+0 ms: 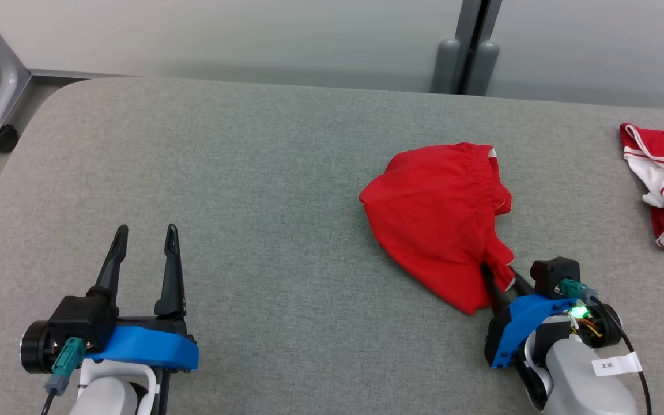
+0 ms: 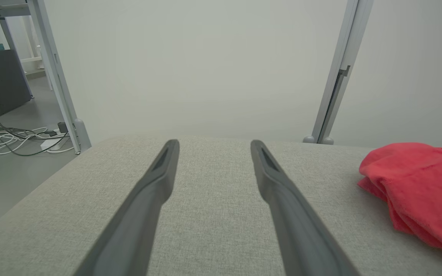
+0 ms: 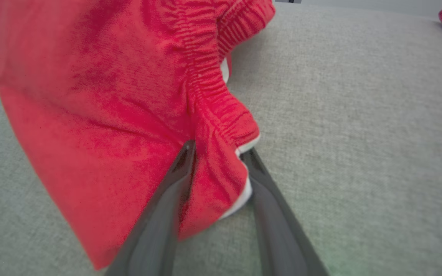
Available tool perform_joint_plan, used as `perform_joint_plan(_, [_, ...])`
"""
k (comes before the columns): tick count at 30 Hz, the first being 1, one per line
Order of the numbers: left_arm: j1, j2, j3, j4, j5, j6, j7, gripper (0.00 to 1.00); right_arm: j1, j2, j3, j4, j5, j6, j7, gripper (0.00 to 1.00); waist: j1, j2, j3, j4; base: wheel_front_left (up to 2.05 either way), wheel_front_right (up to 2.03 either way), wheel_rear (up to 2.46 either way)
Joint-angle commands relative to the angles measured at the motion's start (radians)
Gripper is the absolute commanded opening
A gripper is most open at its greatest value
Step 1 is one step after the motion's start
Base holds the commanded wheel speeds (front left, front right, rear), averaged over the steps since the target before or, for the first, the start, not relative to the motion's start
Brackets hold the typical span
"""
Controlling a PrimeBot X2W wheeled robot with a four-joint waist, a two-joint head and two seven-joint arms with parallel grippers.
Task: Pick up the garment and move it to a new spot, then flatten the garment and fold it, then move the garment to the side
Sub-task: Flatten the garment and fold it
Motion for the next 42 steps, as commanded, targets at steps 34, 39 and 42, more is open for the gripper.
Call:
perform_joint_plan(34, [0.05,-0.013,-0.007,0.0,-0.001,0.0,-0.006,1.0,0.058,-0.014,0.248,-0.458,0.095,0.0,0.066,0.0,0.0,0.0,-0.087,0.02,0.0,0.0,0.0])
perform_joint_plan(39, [0.04,-0.017,-0.012,0.006,-0.002,-0.006,-0.006,1.0,0.084,0.008,0.369,-0.446,0.112,0.0,0.086,0.0,0.0,0.0,-0.077,0.061,0.0,0.0,0.0])
perform_joint_plan(42, [0.037,-0.02,-0.011,0.009,-0.002,-0.006,-0.006,1.0,0.102,0.01,0.429,-0.436,0.123,0.0,0.083,0.0,0.0,0.0,-0.075,0.069,0.0,0.0,0.0])
